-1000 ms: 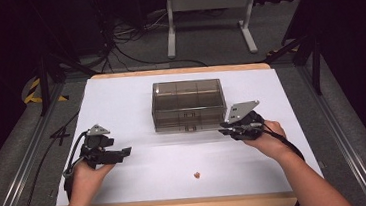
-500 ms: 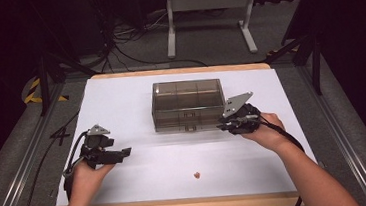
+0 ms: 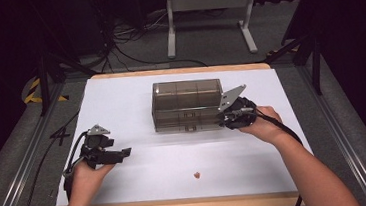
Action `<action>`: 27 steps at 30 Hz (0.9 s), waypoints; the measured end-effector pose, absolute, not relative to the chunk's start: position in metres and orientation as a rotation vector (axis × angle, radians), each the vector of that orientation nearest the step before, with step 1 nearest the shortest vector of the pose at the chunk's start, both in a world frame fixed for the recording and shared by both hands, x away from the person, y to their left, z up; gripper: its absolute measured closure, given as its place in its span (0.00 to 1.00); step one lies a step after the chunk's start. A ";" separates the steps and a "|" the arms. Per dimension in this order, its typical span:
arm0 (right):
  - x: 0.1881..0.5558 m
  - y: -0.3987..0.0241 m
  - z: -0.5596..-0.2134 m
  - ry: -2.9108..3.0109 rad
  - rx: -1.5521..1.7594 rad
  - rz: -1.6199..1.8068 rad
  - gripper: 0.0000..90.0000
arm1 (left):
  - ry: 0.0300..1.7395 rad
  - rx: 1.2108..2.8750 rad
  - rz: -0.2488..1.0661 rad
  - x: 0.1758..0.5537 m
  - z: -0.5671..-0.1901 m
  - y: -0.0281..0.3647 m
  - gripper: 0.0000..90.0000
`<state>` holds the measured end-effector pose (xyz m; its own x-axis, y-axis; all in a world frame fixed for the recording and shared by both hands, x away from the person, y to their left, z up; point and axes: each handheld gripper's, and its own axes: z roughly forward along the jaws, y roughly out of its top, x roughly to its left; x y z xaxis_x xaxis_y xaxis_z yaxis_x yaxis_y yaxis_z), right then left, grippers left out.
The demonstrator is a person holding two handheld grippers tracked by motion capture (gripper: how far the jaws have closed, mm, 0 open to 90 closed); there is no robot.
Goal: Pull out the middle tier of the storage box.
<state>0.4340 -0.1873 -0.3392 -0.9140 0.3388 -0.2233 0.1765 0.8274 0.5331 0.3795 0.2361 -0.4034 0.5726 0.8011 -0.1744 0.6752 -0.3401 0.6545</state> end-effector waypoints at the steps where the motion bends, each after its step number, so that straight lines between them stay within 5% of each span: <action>1: 0.436 -0.187 -0.339 2.708 0.391 0.743 0.81 | 1.174 2.105 0.229 0.379 -0.403 0.236 0.25; 27: 0.462 -0.173 -0.362 2.853 0.384 0.555 0.79 | 1.174 2.112 0.227 0.380 -0.404 0.237 0.25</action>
